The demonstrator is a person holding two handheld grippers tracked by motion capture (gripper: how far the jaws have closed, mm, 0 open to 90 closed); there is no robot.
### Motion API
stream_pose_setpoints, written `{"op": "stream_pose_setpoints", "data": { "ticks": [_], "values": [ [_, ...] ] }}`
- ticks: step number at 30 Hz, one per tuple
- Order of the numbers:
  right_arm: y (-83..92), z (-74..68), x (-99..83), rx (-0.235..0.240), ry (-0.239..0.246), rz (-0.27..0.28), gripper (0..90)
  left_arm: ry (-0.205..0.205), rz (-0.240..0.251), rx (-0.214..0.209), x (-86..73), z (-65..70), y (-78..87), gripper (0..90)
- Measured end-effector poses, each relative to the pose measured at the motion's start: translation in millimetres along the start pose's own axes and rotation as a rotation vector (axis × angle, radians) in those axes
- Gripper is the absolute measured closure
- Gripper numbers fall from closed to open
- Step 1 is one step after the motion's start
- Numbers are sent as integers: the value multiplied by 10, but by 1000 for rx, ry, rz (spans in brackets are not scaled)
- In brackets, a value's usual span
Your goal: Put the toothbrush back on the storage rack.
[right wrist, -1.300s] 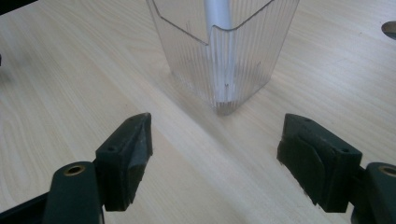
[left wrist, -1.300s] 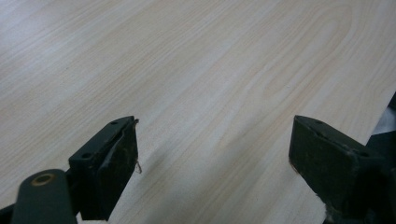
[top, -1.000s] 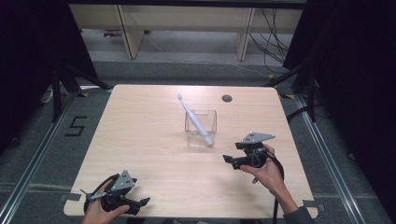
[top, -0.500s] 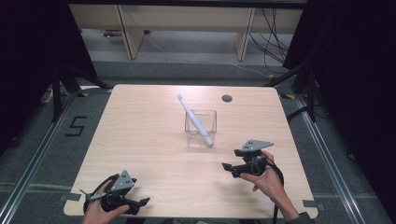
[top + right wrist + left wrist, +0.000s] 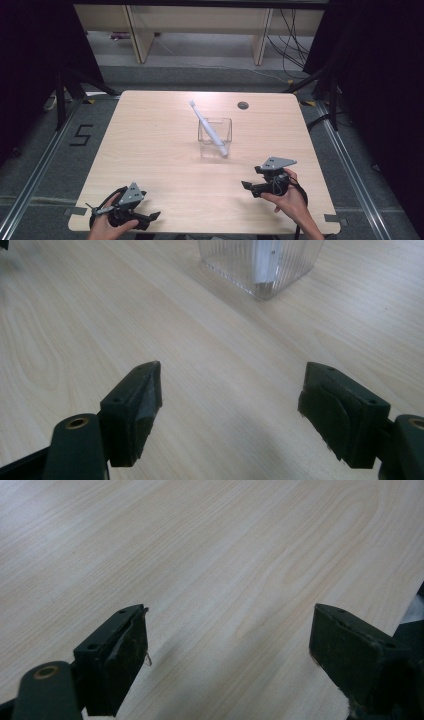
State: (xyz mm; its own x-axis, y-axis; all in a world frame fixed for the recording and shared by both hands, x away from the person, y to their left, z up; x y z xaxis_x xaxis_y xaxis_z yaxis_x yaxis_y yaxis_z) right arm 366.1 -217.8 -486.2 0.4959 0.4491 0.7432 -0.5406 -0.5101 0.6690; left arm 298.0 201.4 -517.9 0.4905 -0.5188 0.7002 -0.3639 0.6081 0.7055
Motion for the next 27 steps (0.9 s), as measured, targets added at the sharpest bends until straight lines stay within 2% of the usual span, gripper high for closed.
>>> {"op": "stream_pose_setpoints", "data": {
  "ticks": [1,2,3,4,5,6,8,9,11,12,14,16,18,20,21,23,26,27],
  "values": [
    [-6,10,-6,0,18,7,252,-4,-1,1,1,-3,2,153],
    [6,-7,-16,-4,2,-3,250,-10,-3,1,2,-6,3,153],
    [12,-2,-25,0,13,-6,249,-2,0,0,2,-1,-2,153],
    [5,-1,-39,-1,16,0,250,-16,-7,5,2,-7,2,153],
    [11,4,-43,-4,36,-5,248,-16,-8,5,2,-5,2,153],
    [11,-7,-52,3,21,-14,247,-19,-9,5,4,-7,3,153],
    [10,-14,-64,-1,34,-6,245,-17,-6,6,5,-8,6,153],
    [25,-30,-73,-4,15,-14,243,-14,-6,9,3,-8,6,153],
    [17,-27,-81,8,35,-5,242,-10,-5,1,0,-7,10,153],
    [30,-46,-94,4,16,-12,241,-3,1,2,1,-2,5,153],
    [42,-33,-107,7,29,-18,238,-15,-7,8,1,-6,7,153],
    [63,-40,-129,-2,15,-25,230,-15,-7,6,2,-5,6,153],
    [74,-35,-158,-1,24,-14,231,-15,-8,9,0,-8,8,153],
    [97,-25,-180,5,18,-21,230,-9,-3,1,1,-4,8,153],
    [121,-31,-203,-4,-6,-30,227,-7,-2,3,1,-3,6,153],
    [126,6,-237,-14,14,-29,222,-8,-2,0,1,-1,0,153],
    [141,-9,-300,-19,-24,-59,216,-14,-6,6,2,-7,1,153],
    [146,13,-312,-24,-2,-57,215,-15,-7,7,2,-9,2,153]
  ]
}}
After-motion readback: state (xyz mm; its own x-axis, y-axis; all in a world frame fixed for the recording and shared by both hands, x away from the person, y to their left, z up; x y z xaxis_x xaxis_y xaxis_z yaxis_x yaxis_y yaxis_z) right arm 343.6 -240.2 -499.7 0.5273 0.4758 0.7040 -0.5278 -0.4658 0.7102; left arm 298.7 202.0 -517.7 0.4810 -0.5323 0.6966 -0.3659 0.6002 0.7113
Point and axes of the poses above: each handheld gripper's, and its own axes: y roughly backward along the jaws, x roughly out of its top, z roughly to its right, the point moved 2 cm from there along -y, roughly forward along the jaws, and after that the axes turned 6 degrees about -x, right-handed, at the moved point
